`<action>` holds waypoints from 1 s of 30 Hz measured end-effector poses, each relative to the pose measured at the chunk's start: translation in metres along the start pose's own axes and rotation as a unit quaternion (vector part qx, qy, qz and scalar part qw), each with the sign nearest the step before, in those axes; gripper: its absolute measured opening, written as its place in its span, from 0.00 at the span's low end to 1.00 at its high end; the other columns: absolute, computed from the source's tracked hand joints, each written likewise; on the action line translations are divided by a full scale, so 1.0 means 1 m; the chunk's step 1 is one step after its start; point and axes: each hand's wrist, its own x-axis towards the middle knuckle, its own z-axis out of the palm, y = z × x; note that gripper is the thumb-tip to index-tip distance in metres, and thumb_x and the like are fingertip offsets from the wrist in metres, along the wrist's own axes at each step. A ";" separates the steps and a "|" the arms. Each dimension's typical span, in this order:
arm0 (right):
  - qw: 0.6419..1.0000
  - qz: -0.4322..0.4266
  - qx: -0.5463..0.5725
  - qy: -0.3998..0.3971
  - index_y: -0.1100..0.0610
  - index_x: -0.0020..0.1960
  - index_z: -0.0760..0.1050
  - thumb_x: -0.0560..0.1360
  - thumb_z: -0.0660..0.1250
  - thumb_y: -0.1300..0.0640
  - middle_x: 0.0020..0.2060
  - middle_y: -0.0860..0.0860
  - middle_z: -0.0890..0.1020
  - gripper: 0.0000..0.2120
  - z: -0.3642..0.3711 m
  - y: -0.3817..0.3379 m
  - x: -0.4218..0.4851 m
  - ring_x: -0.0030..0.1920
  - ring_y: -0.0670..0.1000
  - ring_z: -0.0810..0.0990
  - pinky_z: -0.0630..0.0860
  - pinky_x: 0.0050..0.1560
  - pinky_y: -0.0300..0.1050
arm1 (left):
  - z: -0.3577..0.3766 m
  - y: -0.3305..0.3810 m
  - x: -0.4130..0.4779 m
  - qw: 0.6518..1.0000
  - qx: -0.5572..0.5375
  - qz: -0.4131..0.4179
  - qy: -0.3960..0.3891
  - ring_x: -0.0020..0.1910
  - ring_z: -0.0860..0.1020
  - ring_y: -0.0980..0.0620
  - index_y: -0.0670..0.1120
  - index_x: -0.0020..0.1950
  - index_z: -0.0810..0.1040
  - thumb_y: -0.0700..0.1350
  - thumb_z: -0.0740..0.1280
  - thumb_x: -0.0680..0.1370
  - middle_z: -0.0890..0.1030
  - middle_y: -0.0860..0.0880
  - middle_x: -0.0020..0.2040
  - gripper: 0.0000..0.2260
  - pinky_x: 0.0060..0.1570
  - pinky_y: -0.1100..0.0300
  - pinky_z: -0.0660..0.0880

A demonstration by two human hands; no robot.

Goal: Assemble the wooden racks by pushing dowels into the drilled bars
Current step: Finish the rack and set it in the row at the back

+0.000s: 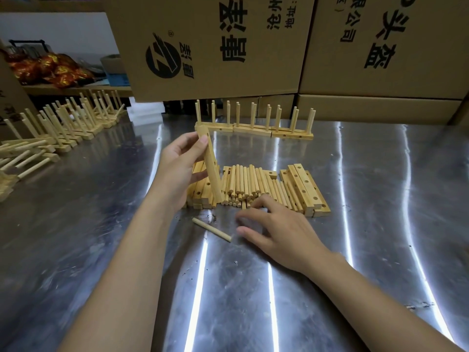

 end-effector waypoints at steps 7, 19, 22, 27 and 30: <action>0.993 -0.111 0.018 -0.031 0.41 0.69 0.80 0.84 0.63 0.37 0.58 0.41 0.78 0.18 0.009 -0.027 0.001 0.58 0.46 0.72 0.72 0.57 0.49 | 0.000 -0.003 0.000 1.000 0.001 -0.005 0.003 0.52 0.85 0.52 0.48 0.64 0.83 0.49 0.69 0.85 0.84 0.49 0.53 0.10 0.48 0.53 0.85; 0.922 0.101 0.257 0.272 0.49 0.54 0.82 0.81 0.73 0.56 0.43 0.41 0.84 0.03 -0.021 0.027 -0.002 0.44 0.47 0.83 0.76 0.41 0.36 | 0.002 -0.006 0.000 0.997 0.034 -0.057 -0.038 0.50 0.85 0.52 0.55 0.59 0.87 0.49 0.62 0.88 0.86 0.50 0.49 0.13 0.51 0.48 0.83; 0.888 0.090 0.299 0.337 0.51 0.56 0.83 0.82 0.72 0.56 0.44 0.43 0.85 0.04 -0.033 0.023 -0.003 0.44 0.48 0.84 0.77 0.42 0.36 | 0.008 -0.008 -0.002 0.994 0.051 -0.065 -0.075 0.51 0.85 0.52 0.53 0.63 0.85 0.48 0.61 0.88 0.87 0.51 0.51 0.13 0.50 0.49 0.83; 0.880 0.071 0.312 0.351 0.51 0.56 0.84 0.81 0.73 0.56 0.44 0.43 0.85 0.05 -0.040 0.012 -0.006 0.44 0.48 0.84 0.78 0.42 0.37 | 0.021 -0.006 -0.009 0.980 0.074 -0.076 -0.170 0.52 0.85 0.51 0.49 0.66 0.84 0.46 0.61 0.88 0.87 0.48 0.50 0.13 0.47 0.55 0.84; 0.890 0.067 0.299 0.338 0.52 0.57 0.85 0.80 0.73 0.55 0.44 0.44 0.86 0.06 -0.038 0.011 -0.007 0.43 0.50 0.84 0.79 0.40 0.39 | 0.026 -0.005 -0.013 0.975 0.070 -0.069 -0.198 0.54 0.85 0.50 0.48 0.66 0.85 0.46 0.62 0.88 0.87 0.43 0.54 0.13 0.48 0.51 0.85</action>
